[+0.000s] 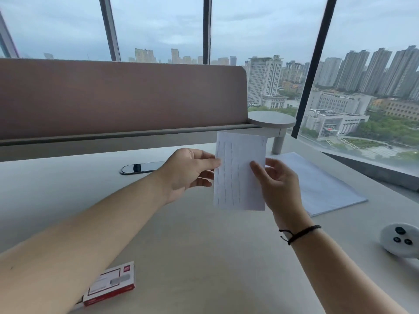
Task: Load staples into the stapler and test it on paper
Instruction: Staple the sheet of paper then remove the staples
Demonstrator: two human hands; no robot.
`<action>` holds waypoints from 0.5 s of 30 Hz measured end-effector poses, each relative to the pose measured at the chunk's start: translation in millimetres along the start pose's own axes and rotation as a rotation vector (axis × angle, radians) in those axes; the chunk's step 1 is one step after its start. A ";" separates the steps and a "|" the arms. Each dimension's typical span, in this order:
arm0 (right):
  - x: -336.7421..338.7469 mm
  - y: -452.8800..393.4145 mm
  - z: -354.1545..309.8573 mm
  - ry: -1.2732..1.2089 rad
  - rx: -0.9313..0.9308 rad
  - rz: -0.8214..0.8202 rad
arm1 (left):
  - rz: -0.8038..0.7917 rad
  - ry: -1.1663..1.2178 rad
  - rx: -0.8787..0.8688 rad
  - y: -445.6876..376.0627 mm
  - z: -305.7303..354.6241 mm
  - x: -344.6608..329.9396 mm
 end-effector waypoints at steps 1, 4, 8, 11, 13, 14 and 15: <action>-1.3 8.2 -7.0 -0.095 -0.007 -0.068 | -0.004 -0.011 -0.013 13.6 4.3 4.7; -6.1 40.3 -23.2 -0.218 -0.013 -0.285 | 0.015 -0.039 -0.017 54.5 9.5 22.3; -11.2 81.6 -31.0 -0.256 -0.075 -0.529 | 0.049 -0.068 0.016 106.9 6.9 46.4; -16.4 112.5 -33.3 -0.222 -0.093 -0.620 | 0.049 -0.088 0.058 141.8 -1.7 61.3; -20.1 131.5 -34.0 -0.215 -0.132 -0.631 | 0.054 -0.097 0.076 163.2 -10.1 68.0; -22.0 140.0 -33.4 -0.216 -0.158 -0.633 | 0.061 -0.102 0.082 172.6 -15.0 70.5; -24.0 148.0 -33.1 -0.215 -0.180 -0.641 | 0.074 -0.104 0.087 181.8 -19.9 72.4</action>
Point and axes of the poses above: each hand's wrist, its own y-axis away from the middle knuckle, its own x-axis out of the back of the hand, z = x × y, the point moved 3 cm from there along -y, towards the middle knuckle, and after that the axes turned 9 degrees about y, right-handed, at the moved point
